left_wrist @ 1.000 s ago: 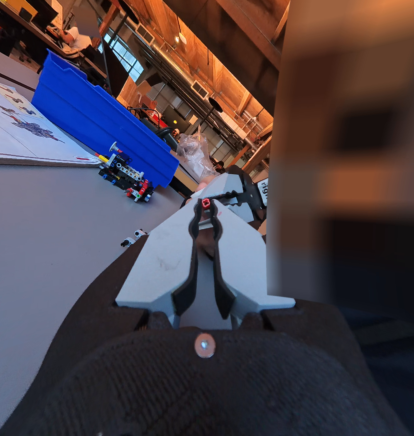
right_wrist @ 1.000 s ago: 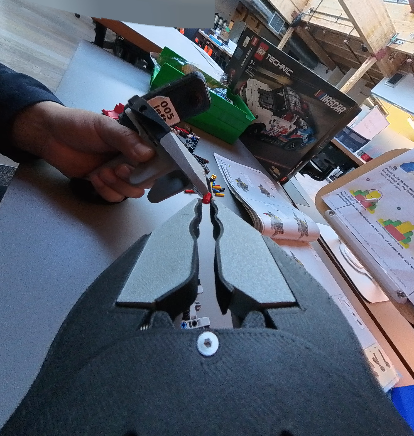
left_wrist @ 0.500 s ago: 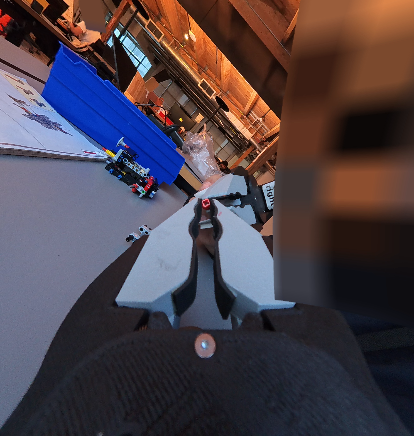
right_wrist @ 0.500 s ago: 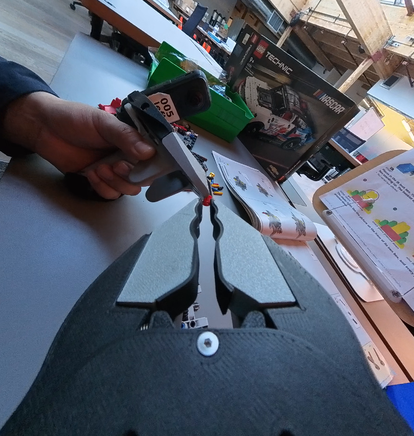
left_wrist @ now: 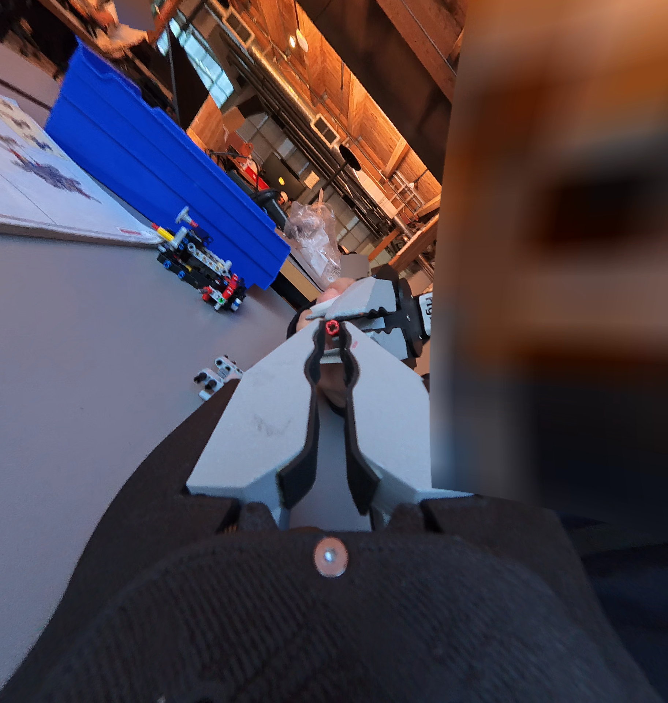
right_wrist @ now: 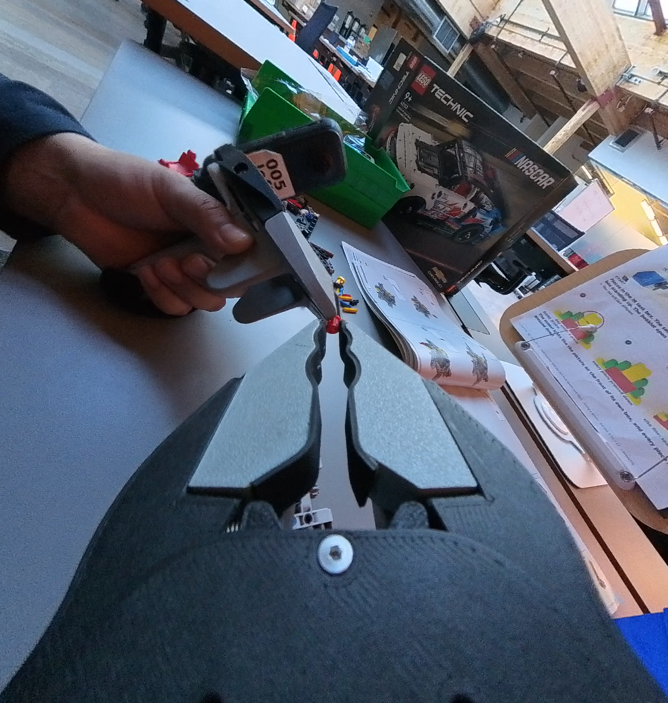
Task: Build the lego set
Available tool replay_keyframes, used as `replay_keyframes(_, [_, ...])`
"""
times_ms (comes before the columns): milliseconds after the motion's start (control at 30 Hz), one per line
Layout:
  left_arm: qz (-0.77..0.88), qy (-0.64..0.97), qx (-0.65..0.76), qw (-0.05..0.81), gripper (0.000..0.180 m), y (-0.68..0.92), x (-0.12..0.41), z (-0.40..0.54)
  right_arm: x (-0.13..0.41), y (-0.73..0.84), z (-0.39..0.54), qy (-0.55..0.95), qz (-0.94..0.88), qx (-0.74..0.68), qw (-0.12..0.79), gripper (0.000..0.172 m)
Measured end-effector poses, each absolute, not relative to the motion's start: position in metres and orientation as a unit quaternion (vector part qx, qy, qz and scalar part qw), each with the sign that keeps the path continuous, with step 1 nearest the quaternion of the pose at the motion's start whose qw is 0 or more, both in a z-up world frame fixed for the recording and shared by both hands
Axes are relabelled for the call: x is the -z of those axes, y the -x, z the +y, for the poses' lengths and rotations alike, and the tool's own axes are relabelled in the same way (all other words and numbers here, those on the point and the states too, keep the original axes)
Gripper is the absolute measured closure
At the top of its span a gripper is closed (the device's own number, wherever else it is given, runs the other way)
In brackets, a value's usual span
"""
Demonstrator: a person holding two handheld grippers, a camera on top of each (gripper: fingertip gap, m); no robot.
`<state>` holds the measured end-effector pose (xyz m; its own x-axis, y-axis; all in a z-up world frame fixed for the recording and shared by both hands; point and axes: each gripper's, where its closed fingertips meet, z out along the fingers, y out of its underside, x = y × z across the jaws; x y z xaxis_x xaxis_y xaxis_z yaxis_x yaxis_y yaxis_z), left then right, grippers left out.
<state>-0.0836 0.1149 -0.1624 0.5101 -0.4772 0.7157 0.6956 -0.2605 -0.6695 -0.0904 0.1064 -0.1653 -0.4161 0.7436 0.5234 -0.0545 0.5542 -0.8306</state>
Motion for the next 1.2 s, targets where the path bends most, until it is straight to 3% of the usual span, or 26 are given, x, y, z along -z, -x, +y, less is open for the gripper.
replay_keyframes(333, [-0.066, 0.649, 0.518, 0.554, 0.176, 0.079, 0.171, 0.108, 0.173, 0.087, 0.099, 0.227, -0.752, -0.437, 0.438, 0.168])
replay_keyframes(1200, [-0.044, 0.659, 0.531, 0.53, 0.176, 0.074, 0.174, 0.102, 0.177, 0.083, 0.092, 0.211, -0.761, -0.444, 0.425, 0.168])
